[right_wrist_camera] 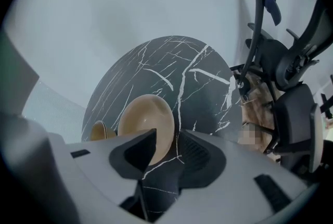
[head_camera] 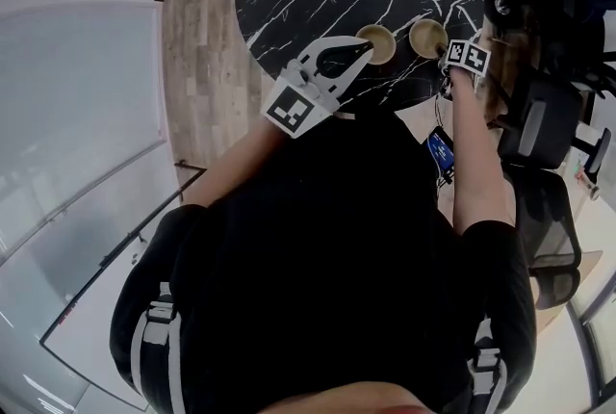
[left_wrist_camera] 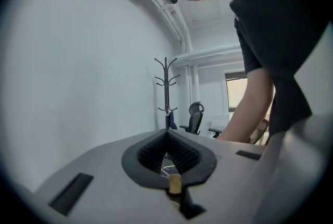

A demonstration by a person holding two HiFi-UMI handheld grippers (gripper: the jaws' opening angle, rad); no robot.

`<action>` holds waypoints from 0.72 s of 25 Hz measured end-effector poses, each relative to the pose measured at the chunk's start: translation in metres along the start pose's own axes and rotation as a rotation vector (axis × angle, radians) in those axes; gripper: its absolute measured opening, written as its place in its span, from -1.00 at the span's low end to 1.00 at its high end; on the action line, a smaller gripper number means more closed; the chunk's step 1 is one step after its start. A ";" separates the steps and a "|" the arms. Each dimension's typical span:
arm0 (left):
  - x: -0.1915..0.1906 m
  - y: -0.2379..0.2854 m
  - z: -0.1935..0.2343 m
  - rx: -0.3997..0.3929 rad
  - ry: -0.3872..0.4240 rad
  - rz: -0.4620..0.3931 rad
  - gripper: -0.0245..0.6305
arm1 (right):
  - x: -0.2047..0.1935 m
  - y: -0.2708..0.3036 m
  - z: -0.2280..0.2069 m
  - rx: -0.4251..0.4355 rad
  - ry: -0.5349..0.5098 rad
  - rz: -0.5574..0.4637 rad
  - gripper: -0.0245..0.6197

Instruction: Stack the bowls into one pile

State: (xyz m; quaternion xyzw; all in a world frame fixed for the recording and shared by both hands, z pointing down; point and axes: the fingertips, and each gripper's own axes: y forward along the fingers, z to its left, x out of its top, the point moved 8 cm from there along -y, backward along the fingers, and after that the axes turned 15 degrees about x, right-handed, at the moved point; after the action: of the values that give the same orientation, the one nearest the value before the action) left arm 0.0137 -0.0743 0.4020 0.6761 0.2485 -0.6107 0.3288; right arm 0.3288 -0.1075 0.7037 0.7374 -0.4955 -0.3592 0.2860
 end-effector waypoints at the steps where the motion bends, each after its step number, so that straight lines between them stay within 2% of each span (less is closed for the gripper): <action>1: 0.000 0.000 0.001 0.003 0.002 0.004 -0.92 | 0.000 0.002 -0.001 -0.001 0.006 0.007 -0.49; 6: -0.002 -0.004 0.004 0.013 -0.005 0.012 -0.92 | -0.003 0.007 -0.006 -0.012 0.043 0.015 -0.62; 12: -0.004 -0.011 0.005 0.011 0.002 0.018 -0.92 | -0.007 0.006 -0.007 -0.013 0.089 -0.003 -0.86; 18: -0.001 -0.019 0.010 0.010 0.005 0.001 -0.92 | -0.007 0.000 -0.001 -0.020 0.084 -0.004 -0.89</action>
State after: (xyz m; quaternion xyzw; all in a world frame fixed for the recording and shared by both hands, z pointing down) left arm -0.0073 -0.0691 0.3997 0.6796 0.2458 -0.6099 0.3252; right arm 0.3276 -0.1005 0.7063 0.7498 -0.4782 -0.3334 0.3131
